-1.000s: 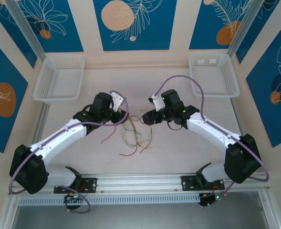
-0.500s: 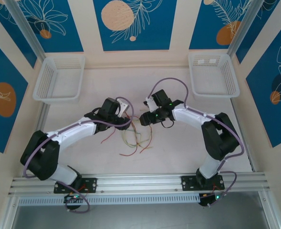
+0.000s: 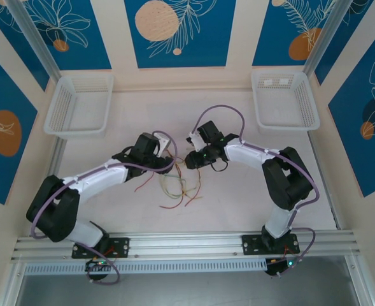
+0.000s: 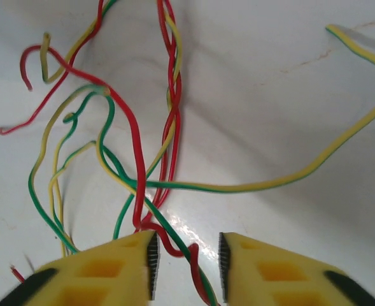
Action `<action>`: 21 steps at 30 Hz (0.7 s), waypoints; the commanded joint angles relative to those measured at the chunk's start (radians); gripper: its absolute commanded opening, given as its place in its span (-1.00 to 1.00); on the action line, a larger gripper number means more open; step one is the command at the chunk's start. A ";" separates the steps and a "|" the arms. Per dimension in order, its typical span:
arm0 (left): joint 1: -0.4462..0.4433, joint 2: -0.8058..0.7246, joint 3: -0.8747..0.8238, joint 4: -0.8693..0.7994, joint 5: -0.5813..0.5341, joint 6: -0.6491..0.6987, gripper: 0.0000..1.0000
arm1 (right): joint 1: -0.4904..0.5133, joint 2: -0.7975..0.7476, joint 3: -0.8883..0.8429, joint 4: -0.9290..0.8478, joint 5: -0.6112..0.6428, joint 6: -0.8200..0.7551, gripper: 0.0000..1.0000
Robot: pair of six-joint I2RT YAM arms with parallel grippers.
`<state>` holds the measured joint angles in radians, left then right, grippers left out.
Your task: Untangle the cables
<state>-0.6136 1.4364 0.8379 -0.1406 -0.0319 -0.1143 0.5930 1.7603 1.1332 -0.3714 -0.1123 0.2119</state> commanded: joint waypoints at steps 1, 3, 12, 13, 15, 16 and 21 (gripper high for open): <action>-0.006 -0.058 -0.022 0.033 -0.028 -0.014 0.44 | 0.019 0.026 0.031 -0.020 0.033 -0.031 -0.08; -0.005 -0.068 -0.029 0.033 -0.030 -0.013 0.46 | 0.024 0.043 0.028 -0.021 0.032 -0.055 -0.06; -0.003 -0.099 -0.034 0.027 -0.051 -0.013 0.47 | 0.031 0.048 -0.011 0.034 -0.043 -0.097 -0.11; -0.003 -0.102 -0.034 0.027 -0.051 -0.011 0.47 | 0.033 0.043 -0.017 0.043 -0.048 -0.099 -0.18; -0.004 -0.104 -0.033 0.024 -0.051 -0.012 0.47 | 0.031 0.032 -0.021 0.047 -0.059 -0.095 -0.45; -0.004 -0.108 -0.033 0.020 -0.055 -0.013 0.47 | 0.031 0.025 -0.018 0.038 -0.056 -0.095 -0.51; -0.005 -0.136 -0.042 0.012 -0.077 -0.018 0.47 | 0.046 -0.054 0.011 -0.029 -0.018 -0.101 -0.69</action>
<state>-0.6136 1.3399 0.8150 -0.1272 -0.0837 -0.1249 0.6239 1.7897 1.1294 -0.3584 -0.1272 0.1287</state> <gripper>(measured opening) 0.736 0.168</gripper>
